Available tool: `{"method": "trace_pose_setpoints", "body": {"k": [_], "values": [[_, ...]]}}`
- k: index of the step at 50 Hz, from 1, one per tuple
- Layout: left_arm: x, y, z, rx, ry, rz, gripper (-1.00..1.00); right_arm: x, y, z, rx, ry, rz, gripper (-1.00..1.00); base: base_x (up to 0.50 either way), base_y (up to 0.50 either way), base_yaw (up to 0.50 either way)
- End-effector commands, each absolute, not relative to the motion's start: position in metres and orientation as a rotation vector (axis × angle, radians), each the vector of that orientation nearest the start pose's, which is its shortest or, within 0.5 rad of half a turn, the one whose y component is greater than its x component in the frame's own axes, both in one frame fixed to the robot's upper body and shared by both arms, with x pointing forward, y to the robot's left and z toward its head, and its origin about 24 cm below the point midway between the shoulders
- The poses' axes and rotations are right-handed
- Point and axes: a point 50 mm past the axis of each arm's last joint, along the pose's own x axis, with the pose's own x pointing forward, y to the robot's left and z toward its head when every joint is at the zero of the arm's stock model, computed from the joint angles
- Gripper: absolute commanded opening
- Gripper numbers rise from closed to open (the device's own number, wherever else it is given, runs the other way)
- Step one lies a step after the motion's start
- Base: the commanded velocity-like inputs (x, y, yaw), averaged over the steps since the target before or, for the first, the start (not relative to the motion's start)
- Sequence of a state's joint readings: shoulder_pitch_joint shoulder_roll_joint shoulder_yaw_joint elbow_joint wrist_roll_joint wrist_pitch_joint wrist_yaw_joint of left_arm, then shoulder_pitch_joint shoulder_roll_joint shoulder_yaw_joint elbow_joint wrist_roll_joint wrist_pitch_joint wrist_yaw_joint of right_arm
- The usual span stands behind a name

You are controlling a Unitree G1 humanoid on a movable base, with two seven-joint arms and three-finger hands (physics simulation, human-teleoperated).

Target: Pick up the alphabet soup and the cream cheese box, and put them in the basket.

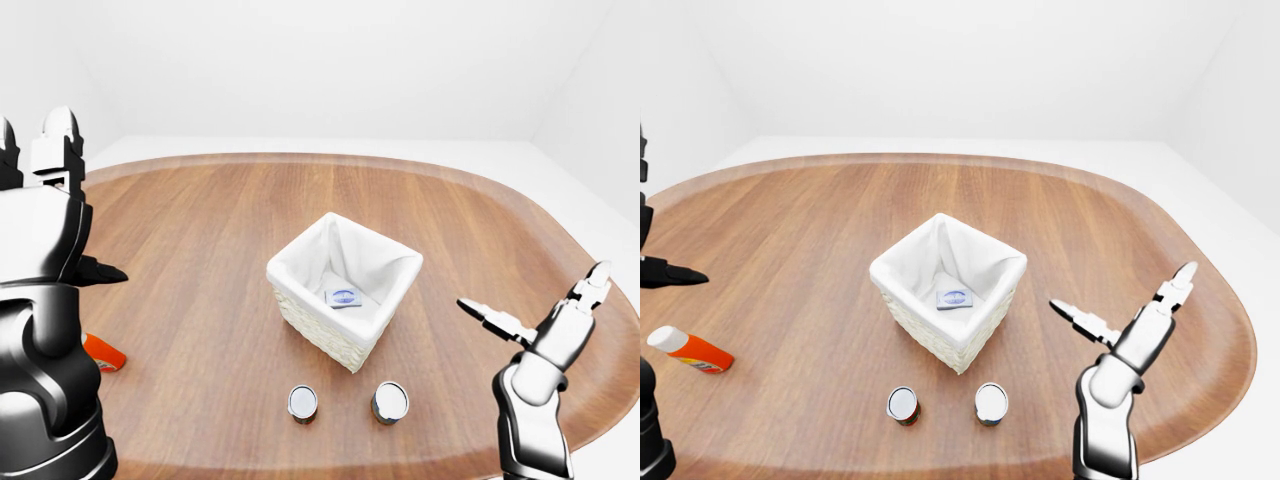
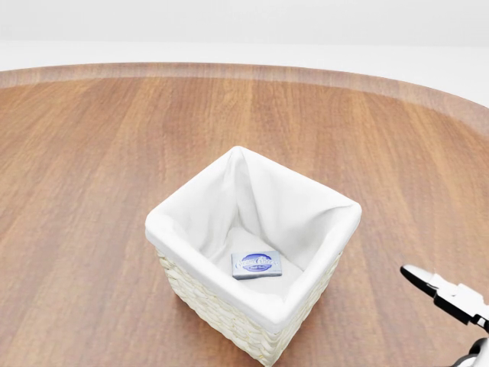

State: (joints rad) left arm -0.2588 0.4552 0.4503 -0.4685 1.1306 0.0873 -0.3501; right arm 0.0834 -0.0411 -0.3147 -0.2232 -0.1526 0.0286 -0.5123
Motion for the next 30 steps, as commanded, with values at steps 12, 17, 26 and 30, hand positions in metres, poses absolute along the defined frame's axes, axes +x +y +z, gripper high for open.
{"method": "trace_pose_setpoints", "body": {"k": [12, 17, 26, 30], "values": [[0.234, 0.270, 0.241, 1.514, -0.224, 0.577, 1.00, 0.199, -0.262, 0.079, -0.280, -0.149, -0.791, 1.00, 0.00, 0.00, 0.00], [0.233, 0.271, 0.242, 1.512, -0.228, 0.578, 1.00, 0.192, -0.261, 0.085, -0.279, -0.180, -0.760, 1.00, 0.00, 0.00, 0.00], [0.232, 0.270, 0.244, 1.514, -0.234, 0.580, 1.00, 0.189, -0.264, 0.090, -0.274, -0.198, -0.730, 1.00, 0.00, 0.00, 0.00], [0.232, 0.269, 0.244, 1.515, -0.236, 0.580, 1.00, 0.189, -0.261, 0.089, -0.286, -0.196, -0.712, 1.00, 0.00, 0.00, 0.00]]}}
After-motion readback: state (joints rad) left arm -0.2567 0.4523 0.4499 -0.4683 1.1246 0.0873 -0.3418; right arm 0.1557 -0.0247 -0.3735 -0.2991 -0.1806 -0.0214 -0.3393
